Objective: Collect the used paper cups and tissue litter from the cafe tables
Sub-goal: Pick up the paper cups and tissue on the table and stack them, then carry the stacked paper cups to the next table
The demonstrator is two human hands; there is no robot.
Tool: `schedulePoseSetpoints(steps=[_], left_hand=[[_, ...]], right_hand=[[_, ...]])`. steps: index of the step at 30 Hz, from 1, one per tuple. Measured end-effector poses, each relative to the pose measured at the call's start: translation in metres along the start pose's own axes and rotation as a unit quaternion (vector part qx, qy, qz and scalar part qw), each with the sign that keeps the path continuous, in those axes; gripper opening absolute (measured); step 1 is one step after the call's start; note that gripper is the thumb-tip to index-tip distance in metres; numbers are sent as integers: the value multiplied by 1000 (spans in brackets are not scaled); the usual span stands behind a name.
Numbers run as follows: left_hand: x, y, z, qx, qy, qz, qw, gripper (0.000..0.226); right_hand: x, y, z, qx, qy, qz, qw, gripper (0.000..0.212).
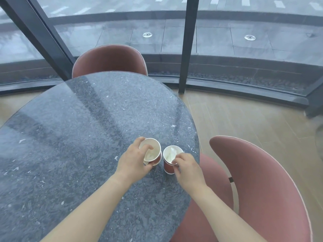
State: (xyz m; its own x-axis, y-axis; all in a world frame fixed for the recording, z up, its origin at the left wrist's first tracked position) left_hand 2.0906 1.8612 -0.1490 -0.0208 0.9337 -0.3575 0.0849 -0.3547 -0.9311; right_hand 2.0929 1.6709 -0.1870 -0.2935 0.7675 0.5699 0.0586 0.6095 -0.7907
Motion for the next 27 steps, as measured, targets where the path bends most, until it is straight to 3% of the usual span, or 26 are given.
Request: schedulePoseSetpoints(steps=[5,10,15,20,27], left_hand=[[4,12,5,46,-3,-25,999,47],[2,15,15,-14,44,17,999,28],[7,28,20,64,33,10,997,29],[1,39,20,96,57,-28,993,25],[-10,30,20,45,82,-2,996,27]], right_hand=[[2,4,2,3,-14,-1,1000,9],[4,3,5,-8,-28,8,1000,13],[7,5,8,-5,-36,19,999,19],[4,13,10,20,-23,34,999,13],[5,-4,10,3,-10,29,1000,6]])
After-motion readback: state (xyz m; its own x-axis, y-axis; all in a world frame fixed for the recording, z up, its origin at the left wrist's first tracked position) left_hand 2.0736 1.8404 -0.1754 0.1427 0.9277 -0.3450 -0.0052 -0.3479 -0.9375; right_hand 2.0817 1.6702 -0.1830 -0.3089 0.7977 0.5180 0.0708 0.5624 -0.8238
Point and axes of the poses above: each hand's wrist, its own z-axis away from the middle knuckle, its own y-axis out of the palm, x = y × z, the point moved 2 cm from there along -z, towards the middle knuckle, and after that the axes turned 12 degrees about -x, right-handed, at the moved point
